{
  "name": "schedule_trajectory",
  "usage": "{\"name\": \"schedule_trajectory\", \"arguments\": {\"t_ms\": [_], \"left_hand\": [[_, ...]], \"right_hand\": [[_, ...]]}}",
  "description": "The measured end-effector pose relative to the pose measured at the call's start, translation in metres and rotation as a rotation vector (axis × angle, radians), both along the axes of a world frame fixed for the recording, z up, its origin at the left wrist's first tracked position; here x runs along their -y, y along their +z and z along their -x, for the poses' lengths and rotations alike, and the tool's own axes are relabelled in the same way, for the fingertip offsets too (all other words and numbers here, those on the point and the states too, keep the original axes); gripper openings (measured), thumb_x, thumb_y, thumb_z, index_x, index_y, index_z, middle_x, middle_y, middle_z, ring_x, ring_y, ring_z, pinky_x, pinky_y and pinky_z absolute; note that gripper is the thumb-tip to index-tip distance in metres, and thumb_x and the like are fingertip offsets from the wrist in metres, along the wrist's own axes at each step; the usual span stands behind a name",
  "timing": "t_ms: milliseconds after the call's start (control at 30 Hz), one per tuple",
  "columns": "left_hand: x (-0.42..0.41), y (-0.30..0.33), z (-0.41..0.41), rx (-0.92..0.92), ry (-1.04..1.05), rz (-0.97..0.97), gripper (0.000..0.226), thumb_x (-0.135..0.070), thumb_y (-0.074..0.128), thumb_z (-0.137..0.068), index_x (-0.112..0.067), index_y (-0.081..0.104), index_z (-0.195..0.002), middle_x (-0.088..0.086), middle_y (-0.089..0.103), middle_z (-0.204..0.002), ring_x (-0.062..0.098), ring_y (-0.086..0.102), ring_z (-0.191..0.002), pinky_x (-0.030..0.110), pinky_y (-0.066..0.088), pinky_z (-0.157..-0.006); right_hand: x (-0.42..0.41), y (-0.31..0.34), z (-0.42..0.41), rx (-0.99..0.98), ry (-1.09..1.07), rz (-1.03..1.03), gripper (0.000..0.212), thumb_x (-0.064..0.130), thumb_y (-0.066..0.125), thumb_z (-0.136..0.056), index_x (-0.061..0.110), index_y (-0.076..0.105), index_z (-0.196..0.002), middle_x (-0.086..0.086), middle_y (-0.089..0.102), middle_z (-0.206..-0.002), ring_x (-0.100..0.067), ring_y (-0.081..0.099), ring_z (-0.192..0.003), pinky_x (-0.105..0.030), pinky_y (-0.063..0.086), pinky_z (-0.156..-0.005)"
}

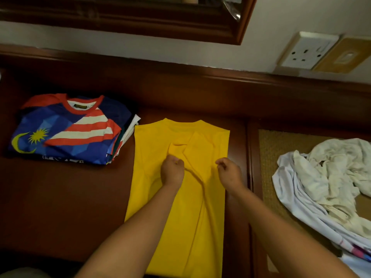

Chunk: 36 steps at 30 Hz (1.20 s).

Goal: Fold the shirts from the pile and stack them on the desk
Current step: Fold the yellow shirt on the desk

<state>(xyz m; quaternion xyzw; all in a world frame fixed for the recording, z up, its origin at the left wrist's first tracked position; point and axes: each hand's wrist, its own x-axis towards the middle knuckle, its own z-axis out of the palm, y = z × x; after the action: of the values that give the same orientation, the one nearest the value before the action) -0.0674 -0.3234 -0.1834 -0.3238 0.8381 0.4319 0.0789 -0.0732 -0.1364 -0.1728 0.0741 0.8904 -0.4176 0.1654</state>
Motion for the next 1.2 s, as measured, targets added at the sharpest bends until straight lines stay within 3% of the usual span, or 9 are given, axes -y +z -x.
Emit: {"name": "schedule_trajectory", "arguments": {"t_ms": [133, 300, 433, 567, 667, 833, 967, 1067, 1200], "left_hand": [[0.005, 0.001, 0.032, -0.043, -0.341, 0.372, 0.028, -0.029, 0.054, -0.095, -0.012, 0.059, -0.117, 0.013, 0.054, -0.119, 0.03, 0.049, -0.111, 0.04, 0.043, -0.084], [0.008, -0.011, 0.049, 0.113, -0.614, 0.634, 0.041, -0.04, 0.05, -0.096, -0.015, 0.05, -0.129, 0.008, 0.051, -0.128, 0.028, 0.042, -0.122, 0.041, 0.038, -0.094], [0.014, -0.014, 0.034, 0.041, -0.742, 0.746, 0.026, -0.027, 0.041, -0.1, -0.016, 0.053, -0.12, 0.004, 0.058, -0.119, 0.026, 0.048, -0.115, 0.039, 0.036, -0.09], [0.032, -0.012, 0.006, -0.073, -0.571, 0.672, 0.011, -0.006, 0.054, -0.087, -0.012, 0.061, -0.094, 0.009, 0.063, -0.091, 0.034, 0.057, -0.091, 0.04, 0.038, -0.074], [0.036, -0.01, -0.001, -0.023, -0.538, 0.64, 0.021, -0.002, 0.058, -0.076, -0.014, 0.062, -0.093, 0.008, 0.06, -0.096, 0.032, 0.053, -0.095, 0.039, 0.037, -0.075], [0.008, 0.003, 0.052, 0.019, -0.321, 0.397, 0.027, -0.026, 0.054, -0.092, -0.01, 0.06, -0.112, 0.011, 0.057, -0.116, 0.032, 0.048, -0.113, 0.041, 0.039, -0.088], [-0.004, -0.006, 0.081, 0.152, -0.421, 0.461, 0.045, -0.042, 0.05, -0.096, -0.005, 0.058, -0.12, 0.015, 0.058, -0.121, 0.034, 0.049, -0.117, 0.043, 0.044, -0.09], [0.006, -0.006, 0.079, -0.004, -0.296, 0.279, 0.026, -0.022, 0.054, -0.096, -0.001, 0.058, -0.111, 0.019, 0.064, -0.1, 0.032, 0.059, -0.089, 0.036, 0.042, -0.07], [0.033, -0.005, 0.056, -0.113, 0.141, -0.019, 0.011, -0.006, 0.05, -0.094, -0.009, 0.053, -0.104, 0.006, 0.051, -0.073, 0.023, 0.045, -0.063, 0.03, 0.033, -0.059]], "right_hand": [[-0.001, -0.008, 0.037, -0.027, 0.059, -0.073, 0.026, 0.007, 0.041, -0.1, 0.008, 0.059, -0.119, -0.017, 0.06, -0.113, -0.02, 0.054, -0.078, -0.025, 0.038, -0.058], [0.022, -0.006, 0.098, -0.075, 0.227, -0.201, 0.051, -0.001, 0.044, -0.093, 0.008, 0.039, -0.144, -0.014, 0.036, -0.147, -0.033, 0.041, -0.13, -0.037, 0.041, -0.1], [0.026, -0.014, 0.125, 0.022, 0.333, -0.403, 0.056, 0.003, 0.051, -0.092, 0.01, 0.036, -0.145, -0.014, 0.033, -0.147, -0.035, 0.044, -0.128, -0.042, 0.046, -0.097], [0.017, -0.012, 0.135, -0.035, 0.273, -0.431, 0.034, 0.001, 0.05, -0.091, 0.005, 0.056, -0.124, -0.016, 0.047, -0.132, -0.033, 0.053, -0.115, -0.036, 0.047, -0.085], [0.011, -0.012, 0.136, -0.074, 0.239, -0.351, 0.026, 0.003, 0.049, -0.093, 0.004, 0.06, -0.116, -0.018, 0.052, -0.124, -0.034, 0.054, -0.11, -0.039, 0.048, -0.084], [-0.01, -0.018, 0.14, -0.028, 0.237, -0.288, 0.041, 0.003, 0.049, -0.089, 0.01, 0.054, -0.129, -0.019, 0.04, -0.142, -0.038, 0.045, -0.126, -0.046, 0.047, -0.095], [-0.022, -0.018, 0.142, 0.042, 0.268, -0.362, 0.049, 0.0, 0.048, -0.09, 0.012, 0.048, -0.137, -0.017, 0.031, -0.15, -0.036, 0.041, -0.13, -0.042, 0.048, -0.094], [-0.026, -0.021, 0.146, 0.024, 0.263, -0.382, 0.042, 0.001, 0.051, -0.09, 0.009, 0.054, -0.132, -0.018, 0.038, -0.142, -0.035, 0.048, -0.12, -0.036, 0.048, -0.085], [-0.024, -0.019, 0.15, -0.004, 0.249, -0.373, 0.021, 0.004, 0.05, -0.092, 0.005, 0.062, -0.11, -0.019, 0.046, -0.125, -0.035, 0.052, -0.105, -0.037, 0.046, -0.079]]}}
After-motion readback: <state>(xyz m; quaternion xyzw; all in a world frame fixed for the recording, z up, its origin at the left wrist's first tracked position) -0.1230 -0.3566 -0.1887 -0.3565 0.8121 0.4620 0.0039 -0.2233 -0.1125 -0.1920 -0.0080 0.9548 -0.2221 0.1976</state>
